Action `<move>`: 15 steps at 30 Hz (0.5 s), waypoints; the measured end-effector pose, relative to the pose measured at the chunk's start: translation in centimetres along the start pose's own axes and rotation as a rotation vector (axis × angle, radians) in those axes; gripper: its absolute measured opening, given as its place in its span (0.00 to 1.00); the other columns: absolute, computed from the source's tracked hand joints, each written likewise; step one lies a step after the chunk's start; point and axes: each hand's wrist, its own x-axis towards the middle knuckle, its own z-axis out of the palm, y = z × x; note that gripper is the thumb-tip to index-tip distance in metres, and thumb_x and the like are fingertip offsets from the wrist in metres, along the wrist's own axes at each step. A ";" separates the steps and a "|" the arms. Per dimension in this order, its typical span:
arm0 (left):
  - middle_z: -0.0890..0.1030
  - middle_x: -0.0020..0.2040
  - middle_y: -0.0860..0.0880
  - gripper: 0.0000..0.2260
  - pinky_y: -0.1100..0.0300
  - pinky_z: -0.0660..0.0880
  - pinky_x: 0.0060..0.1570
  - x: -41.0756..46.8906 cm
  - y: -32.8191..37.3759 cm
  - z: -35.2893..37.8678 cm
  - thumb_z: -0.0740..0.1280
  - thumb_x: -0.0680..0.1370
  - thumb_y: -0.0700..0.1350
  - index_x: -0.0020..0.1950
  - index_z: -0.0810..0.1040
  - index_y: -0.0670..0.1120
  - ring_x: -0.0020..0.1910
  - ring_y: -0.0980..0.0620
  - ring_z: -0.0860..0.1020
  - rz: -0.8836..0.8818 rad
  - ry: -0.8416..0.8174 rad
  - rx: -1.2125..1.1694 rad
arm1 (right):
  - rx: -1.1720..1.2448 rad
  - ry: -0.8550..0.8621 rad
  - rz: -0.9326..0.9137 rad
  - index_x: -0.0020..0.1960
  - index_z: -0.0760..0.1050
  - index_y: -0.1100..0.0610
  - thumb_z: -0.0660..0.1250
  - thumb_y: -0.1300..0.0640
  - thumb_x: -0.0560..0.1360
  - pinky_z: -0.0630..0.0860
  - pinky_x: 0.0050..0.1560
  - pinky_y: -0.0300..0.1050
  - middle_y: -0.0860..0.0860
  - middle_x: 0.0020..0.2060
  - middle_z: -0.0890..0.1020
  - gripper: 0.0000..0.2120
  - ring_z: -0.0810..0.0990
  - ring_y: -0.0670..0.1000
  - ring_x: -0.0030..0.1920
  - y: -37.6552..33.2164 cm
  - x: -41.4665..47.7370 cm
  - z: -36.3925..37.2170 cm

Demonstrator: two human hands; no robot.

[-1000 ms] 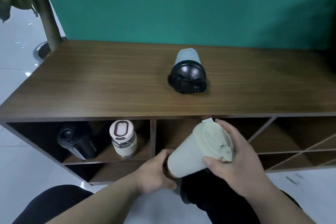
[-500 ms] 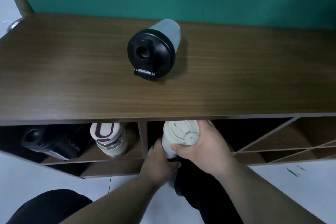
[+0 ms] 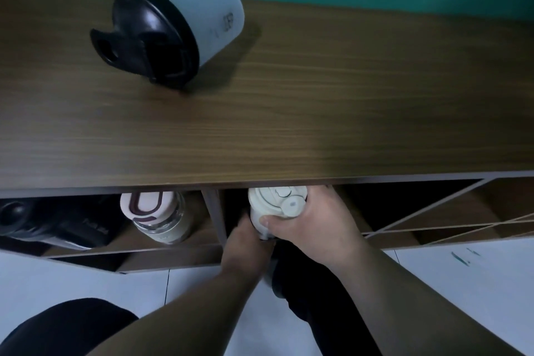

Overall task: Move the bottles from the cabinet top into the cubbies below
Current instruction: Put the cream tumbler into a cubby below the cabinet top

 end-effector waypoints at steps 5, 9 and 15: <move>0.82 0.53 0.49 0.20 0.60 0.71 0.49 -0.6 0.9 -0.4 0.70 0.78 0.50 0.69 0.74 0.47 0.55 0.44 0.83 -0.061 0.000 0.042 | -0.010 0.000 0.031 0.61 0.70 0.41 0.76 0.34 0.53 0.77 0.59 0.46 0.40 0.53 0.77 0.38 0.76 0.45 0.59 0.0 -0.3 0.0; 0.85 0.60 0.52 0.32 0.63 0.69 0.50 0.6 -0.6 0.7 0.50 0.72 0.66 0.68 0.78 0.53 0.58 0.49 0.84 -0.020 -0.006 0.142 | 0.007 0.041 0.070 0.62 0.70 0.41 0.75 0.33 0.52 0.77 0.58 0.45 0.40 0.54 0.76 0.41 0.76 0.44 0.59 0.0 -0.5 0.4; 0.83 0.60 0.44 0.23 0.56 0.74 0.50 -0.3 0.5 -0.1 0.71 0.79 0.47 0.72 0.71 0.45 0.59 0.41 0.83 -0.045 -0.016 0.058 | 0.016 0.103 0.104 0.63 0.69 0.43 0.76 0.33 0.54 0.78 0.58 0.49 0.40 0.55 0.74 0.40 0.75 0.45 0.60 -0.5 -1.1 1.0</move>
